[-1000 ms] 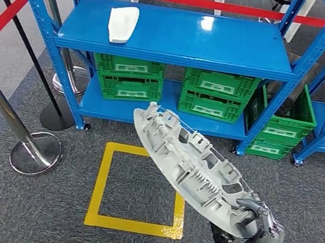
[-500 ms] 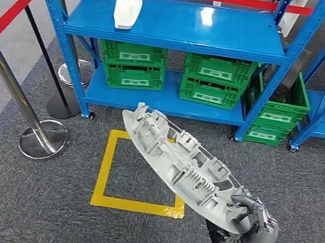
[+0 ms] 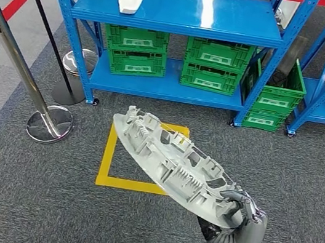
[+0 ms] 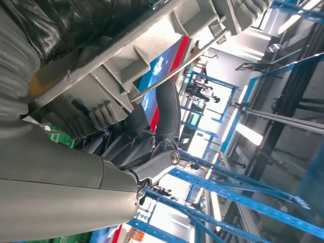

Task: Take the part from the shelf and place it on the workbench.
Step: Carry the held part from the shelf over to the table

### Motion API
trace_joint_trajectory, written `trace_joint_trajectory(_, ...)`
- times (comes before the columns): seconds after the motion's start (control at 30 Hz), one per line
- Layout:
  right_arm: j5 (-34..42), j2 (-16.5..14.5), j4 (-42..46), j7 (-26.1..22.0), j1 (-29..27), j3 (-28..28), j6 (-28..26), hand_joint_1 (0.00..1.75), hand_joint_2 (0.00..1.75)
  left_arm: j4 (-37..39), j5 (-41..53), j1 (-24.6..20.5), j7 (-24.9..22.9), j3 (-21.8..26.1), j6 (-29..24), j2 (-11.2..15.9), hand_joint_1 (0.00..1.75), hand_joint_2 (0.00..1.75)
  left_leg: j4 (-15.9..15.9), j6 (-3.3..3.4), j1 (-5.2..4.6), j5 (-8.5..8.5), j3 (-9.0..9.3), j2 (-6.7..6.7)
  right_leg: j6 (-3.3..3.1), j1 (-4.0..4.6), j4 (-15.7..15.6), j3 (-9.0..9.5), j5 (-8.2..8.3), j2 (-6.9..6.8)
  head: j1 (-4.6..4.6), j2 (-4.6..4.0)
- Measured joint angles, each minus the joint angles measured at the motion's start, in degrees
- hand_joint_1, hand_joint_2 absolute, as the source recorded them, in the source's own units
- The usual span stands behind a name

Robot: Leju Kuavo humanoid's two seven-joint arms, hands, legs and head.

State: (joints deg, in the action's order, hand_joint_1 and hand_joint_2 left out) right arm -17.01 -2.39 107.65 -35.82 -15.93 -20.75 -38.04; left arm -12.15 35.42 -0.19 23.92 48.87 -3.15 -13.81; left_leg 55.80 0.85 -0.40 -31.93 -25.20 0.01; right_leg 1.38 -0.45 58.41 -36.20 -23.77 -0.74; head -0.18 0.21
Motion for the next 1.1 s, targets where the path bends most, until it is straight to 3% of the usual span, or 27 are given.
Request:
trace_joint_trajectory(0.03,0.02,0.05,-0.03,0.03,0.04,-0.07,0.08,1.75,1.75,-0.01,0.02,-0.02,0.01,0.12,-0.02,-0.08,0.0,0.0,-0.1,0.37,0.0,0.65,-0.58,0.14,0.33,-0.09,0.03,-0.3,-0.05,0.12,-0.04,0.0)
trace_joint_trajectory(0.07,0.03,0.13,-0.07,0.07,0.07,-0.14,0.17,1.75,1.75,-0.01,0.05,-0.01,0.01,0.23,-0.03,-0.15,0.0,0.0,-0.24,0.85,0.05,1.42,-1.3,0.29,0.61,-0.13,0.7,-0.69,-1.28,0.26,0.03,-0.01)
trace_joint_trajectory(0.1,0.04,0.21,-0.12,0.11,0.08,-0.18,0.25,1.75,1.75,-0.02,0.09,-0.03,0.01,0.32,-0.03,-0.22,0.0,0.0,-0.41,1.25,0.14,2.24,-2.12,0.45,0.84,-0.15,2.29,-1.33,-3.62,0.42,0.11,-0.01)
trace_joint_trajectory(0.17,0.16,0.4,-0.23,0.41,0.17,-0.24,0.96,1.75,1.75,-0.07,-0.22,-0.25,-0.1,0.45,-0.04,-0.31,0.0,0.0,-0.4,1.73,0.07,3.76,-3.92,0.64,1.18,-0.22,8.38,-2.61,-9.94,0.56,0.3,-0.01)
trace_joint_trajectory(0.2,0.4,0.49,-0.35,0.83,0.41,-0.32,2.08,1.75,1.75,-0.13,-0.95,-0.64,-0.52,0.58,-0.04,-0.37,0.0,0.0,-0.32,1.76,-0.01,4.54,-4.86,0.71,1.3,-0.23,11.86,-3.06,-11.85,0.56,0.34,-0.01)
trace_joint_trajectory(0.23,0.67,0.56,-0.63,1.4,1.04,-0.54,3.66,1.75,1.75,-0.31,-2.14,-1.51,-1.3,0.85,-0.04,-0.44,0.0,0.0,-0.17,1.75,-0.09,5.42,-5.99,0.76,1.38,-0.22,14.69,-3.06,-12.11,0.56,0.36,-0.01)
trace_joint_trajectory(0.27,0.93,0.61,-1.2,2.04,2.05,-0.85,5.42,1.75,1.75,-0.65,-3.48,-2.83,-2.32,1.19,-0.03,-0.54,0.0,0.0,0.06,1.69,-0.14,6.33,-7.3,0.81,1.39,-0.21,16.07,-2.46,-10.83,0.56,0.38,-0.01)
trace_joint_trajectory(0.33,1.11,0.64,-2.66,2.9,4.42,-1.7,7.85,1.75,1.75,-1.59,-5.53,-5.95,-4.06,1.83,0.1,-0.72,0.0,0.0,0.73,1.42,-0.17,8.01,-10.01,0.77,1.26,-0.23,13.23,1.43,-6.9,0.55,0.39,-0.01)
trace_joint_trajectory(0.37,1.09,0.64,-3.29,3.06,5.32,-2.07,8.32,1.75,1.75,-2.09,-6.03,-7.17,-4.44,1.95,0.24,-0.78,0.0,0.0,1.11,1.2,-0.22,8.68,-11.05,0.7,1.16,-0.23,9.28,4.74,-6.43,0.53,0.39,0.0)
trace_joint_trajectory(0.43,1.05,0.64,-4.01,3.09,6.4,-2.71,8.62,1.75,1.75,-2.9,-6.74,-8.4,-4.64,2.04,0.52,-0.95,0.0,0.0,1.65,0.68,-0.33,9.91,-12.13,0.63,0.73,-0.08,0.48,11.06,-8.29,0.61,0.34,0.0)
trace_joint_trajectory(0.47,1.08,0.65,-4.28,3.08,6.7,-2.91,8.7,1.75,1.75,-3.21,-6.98,-8.59,-4.66,2.07,0.6,-1.01,0.0,0.0,1.61,0.4,-0.3,10.59,-12.33,0.65,0.47,0.08,-2.12,12.5,-9.26,0.67,0.32,0.01)
trace_joint_trajectory(0.53,1.19,0.66,-4.8,3.05,6.99,-3.16,8.79,1.75,1.75,-3.54,-7.3,-8.58,-4.65,2.19,0.69,-1.09,0.0,0.0,1.33,-0.25,-0.08,11.77,-12.74,0.62,-0.29,0.22,-3.14,11.85,-8.84,0.66,0.33,0.01)
trace_joint_trajectory(0.57,1.24,0.67,-5.05,3.04,7.04,-3.22,8.81,1.75,1.75,-3.62,-7.37,-8.51,-4.64,2.28,0.71,-1.09,0.0,0.0,1.62,-0.62,0.03,11.14,-13.13,0.52,-0.71,0.15,-3.14,11.05,-8.2,0.6,0.35,0.01)
trace_joint_trajectory(0.6,1.27,0.67,-5.28,3.05,7.07,-3.29,8.83,1.75,1.75,-3.69,-7.41,-8.41,-4.63,2.38,0.72,-1.09,0.0,0.0,2.85,-0.99,0.1,9.21,-13.62,0.41,-1.22,0.05,-3.12,10.21,-7.5,0.49,0.25,0.01)
trace_joint_trajectory(0.63,1.27,0.67,-5.5,3.06,7.09,-3.37,8.84,1.75,1.75,-3.75,-7.44,-8.32,-4.62,2.45,0.72,-1.09,0.0,0.0,5.13,-1.29,0.19,6.2,-14.16,0.32,-1.59,-0.05,-3.08,9.44,-6.72,0.39,0.11,0.01)
trace_joint_trajectory(0.7,1.28,0.67,-5.88,3.09,7.14,-3.49,8.96,1.75,1.75,-3.92,-7.66,-8.23,-4.52,2.51,0.72,-1.09,0.0,0.0,12.47,-1.7,0.32,0.04,-15.18,0.29,-1.96,0.05,-2.78,7.75,-5.16,0.35,-0.12,0.0)
trace_joint_trajectory(0.73,1.31,0.67,-6.05,3.1,7.2,-3.52,9.08,1.75,1.75,-3.99,-7.9,-8.22,-4.42,2.52,0.73,-1.08,0.0,0.0,15.87,-1.78,0.35,-1.27,-15.35,0.28,-1.99,0.1,-2.51,6.8,-4.43,0.34,-0.13,0.0)
trace_joint_trajectory(0.77,1.36,0.67,-6.22,3.1,7.31,-3.56,9.25,1.75,1.75,-4.04,-8.27,-8.22,-4.28,2.53,0.72,-1.07,0.0,0.0,17.93,-1.76,0.36,-1.14,-14.91,0.28,-1.99,0.17,-2.14,5.65,-3.76,0.33,-0.15,0.01)
trace_joint_trajectory(0.8,1.45,0.67,-6.41,3.1,7.45,-3.58,9.42,1.75,1.75,-4.07,-8.68,-8.22,-4.13,2.55,0.71,-1.06,0.0,0.0,17.93,-1.61,0.34,0.1,-13.6,0.26,-1.97,0.26,-1.67,4.42,-3.18,0.34,-0.15,0.0)
trace_joint_trajectory(0.87,1.67,0.67,-6.73,3.1,7.78,-3.67,9.75,1.75,1.75,-4.12,-9.52,-8.22,-3.79,2.57,0.67,-1.02,0.0,0.0,12.19,-0.84,0.19,2.48,-8.52,0.13,-1.81,0.41,-0.8,2.3,-2.26,0.4,-0.16,0.01)
trace_joint_trajectory(0.93,1.87,0.67,-6.92,3.05,8.04,-3.8,9.98,1.75,1.75,-4.26,-10.16,-8.24,-3.43,2.57,0.64,-0.98,0.0,0.0,4.15,0.06,-0.11,1.93,-3.15,-0.08,-1.33,0.54,-0.21,1.08,-1.42,0.44,-0.13,0.01)
trace_joint_trajectory(0.97,1.95,0.67,-7.02,3.02,8.17,-3.89,10.05,1.75,1.75,-4.33,-10.44,-8.23,-3.23,2.57,0.64,-0.97,0.0,0.0,1.72,0.36,-0.28,1.31,-1.8,-0.16,-0.98,0.47,-0.13,0.77,-0.93,0.42,-0.12,0.01)
trace_joint_trajectory(1.03,2.05,0.67,-7.23,2.95,8.42,-4.02,10.15,1.75,1.75,-4.38,-10.97,-8.07,-3.0,2.57,0.63,-1.0,0.0,0.0,0.24,0.75,-0.42,1.72,-1.77,-0.09,-0.23,0.32,-0.26,0.39,0.08,0.43,-0.14,0.01)
trace_joint_trajectory(1.07,2.09,0.68,-7.35,2.92,8.54,-4.05,10.18,1.75,1.75,-4.39,-11.21,-8.0,-2.93,2.57,0.62,-1.0,0.0,0.0,-0.04,1.06,-0.34,2.48,-2.28,0.05,0.08,0.31,-0.08,-0.01,-0.17,0.54,-0.21,0.01)
trace_joint_trajectory(1.1,2.13,0.71,-7.46,2.89,8.64,-4.06,10.21,1.75,1.75,-4.4,-11.43,-7.96,-2.91,2.58,0.6,-1.02,0.0,0.0,-0.37,1.43,-0.22,3.32,-2.9,0.18,0.36,0.34,0.74,-0.63,-1.46,0.66,-0.15,0.01)
